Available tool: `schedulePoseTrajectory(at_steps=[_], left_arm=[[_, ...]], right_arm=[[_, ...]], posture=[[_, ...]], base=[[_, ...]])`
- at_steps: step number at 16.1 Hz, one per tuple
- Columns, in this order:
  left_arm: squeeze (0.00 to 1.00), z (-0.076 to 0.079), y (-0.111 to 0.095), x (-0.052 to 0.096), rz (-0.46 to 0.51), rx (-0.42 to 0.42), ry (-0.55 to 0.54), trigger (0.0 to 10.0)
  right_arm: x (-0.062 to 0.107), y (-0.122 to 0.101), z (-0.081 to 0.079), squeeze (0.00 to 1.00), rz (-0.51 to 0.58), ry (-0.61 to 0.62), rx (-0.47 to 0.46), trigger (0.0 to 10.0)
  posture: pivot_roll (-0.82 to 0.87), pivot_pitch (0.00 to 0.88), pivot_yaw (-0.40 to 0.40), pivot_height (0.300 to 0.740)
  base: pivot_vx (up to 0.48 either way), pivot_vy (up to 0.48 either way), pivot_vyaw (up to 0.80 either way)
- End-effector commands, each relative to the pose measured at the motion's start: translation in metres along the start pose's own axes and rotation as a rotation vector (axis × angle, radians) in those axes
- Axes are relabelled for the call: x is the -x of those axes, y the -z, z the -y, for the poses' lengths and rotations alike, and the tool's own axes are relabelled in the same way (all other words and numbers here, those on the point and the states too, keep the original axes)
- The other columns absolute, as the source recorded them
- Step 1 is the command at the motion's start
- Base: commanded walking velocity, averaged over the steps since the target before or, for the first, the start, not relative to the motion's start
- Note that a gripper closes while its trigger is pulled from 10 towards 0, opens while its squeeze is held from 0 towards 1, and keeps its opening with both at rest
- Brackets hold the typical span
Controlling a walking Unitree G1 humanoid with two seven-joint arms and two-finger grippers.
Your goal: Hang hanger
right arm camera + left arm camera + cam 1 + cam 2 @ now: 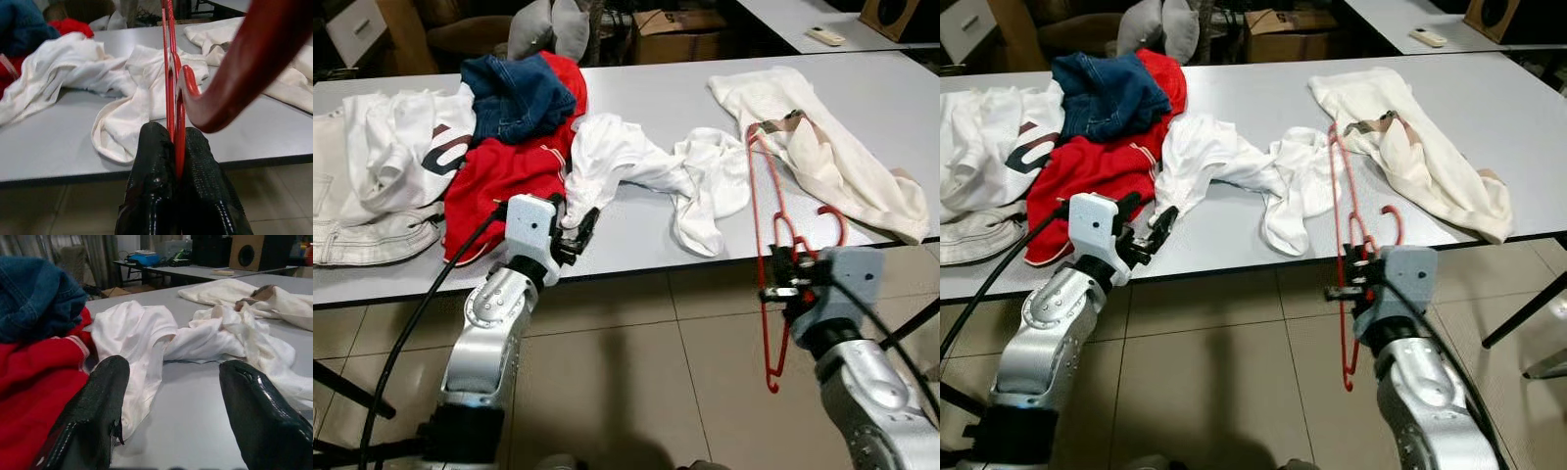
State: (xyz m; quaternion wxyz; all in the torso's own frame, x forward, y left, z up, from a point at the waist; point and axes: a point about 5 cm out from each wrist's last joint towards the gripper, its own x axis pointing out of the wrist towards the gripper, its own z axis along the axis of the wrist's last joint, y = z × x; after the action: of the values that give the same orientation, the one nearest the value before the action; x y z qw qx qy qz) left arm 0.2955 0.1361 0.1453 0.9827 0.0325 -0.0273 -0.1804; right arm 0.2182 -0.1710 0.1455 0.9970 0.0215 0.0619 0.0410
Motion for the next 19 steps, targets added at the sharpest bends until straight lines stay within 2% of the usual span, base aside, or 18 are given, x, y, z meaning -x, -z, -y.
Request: schedulePoseTrajectory(at_steps=[1,4,6,16,19], left_arm=[[0.0,0.0,0.0,0.004,-0.022,-0.001,-0.021,10.0],[0.0,-0.003,-0.003,0.003,-0.027,0.0,-0.036,10.0],[0.0,-0.006,-0.006,0.001,-0.029,-0.003,-0.042,10.0],[0.0,-0.006,-0.004,-0.003,-0.066,-0.008,-0.017,10.0],[0.0,-0.009,0.001,-0.007,-0.11,-0.06,0.017,10.0]], right_arm=[[-0.002,-0.001,-0.002,0.0,0.016,-0.004,-0.001,10.0],[-0.01,-0.005,-0.007,0.0,0.032,-0.03,-0.007,10.0],[-0.014,-0.008,-0.007,0.0,0.051,-0.035,-0.002,10.0],[-0.009,-0.002,-0.013,0.0,0.034,-0.061,0.019,10.0],[-0.009,-0.002,-0.013,0.0,0.033,-0.064,0.018,10.0]], posture=[[-0.06,0.048,0.023,0.74],[-0.06,0.039,0.019,0.74],[-0.06,0.034,0.018,0.74],[-0.08,0.014,0.044,0.74],[-0.08,0.008,0.045,0.74]], base=[[0.285,0.0,0.0],[0.296,0.0,-0.53],[0.321,0.0,0.0],[0.356,0.0,0.0],[0.102,0.0,0.0]])
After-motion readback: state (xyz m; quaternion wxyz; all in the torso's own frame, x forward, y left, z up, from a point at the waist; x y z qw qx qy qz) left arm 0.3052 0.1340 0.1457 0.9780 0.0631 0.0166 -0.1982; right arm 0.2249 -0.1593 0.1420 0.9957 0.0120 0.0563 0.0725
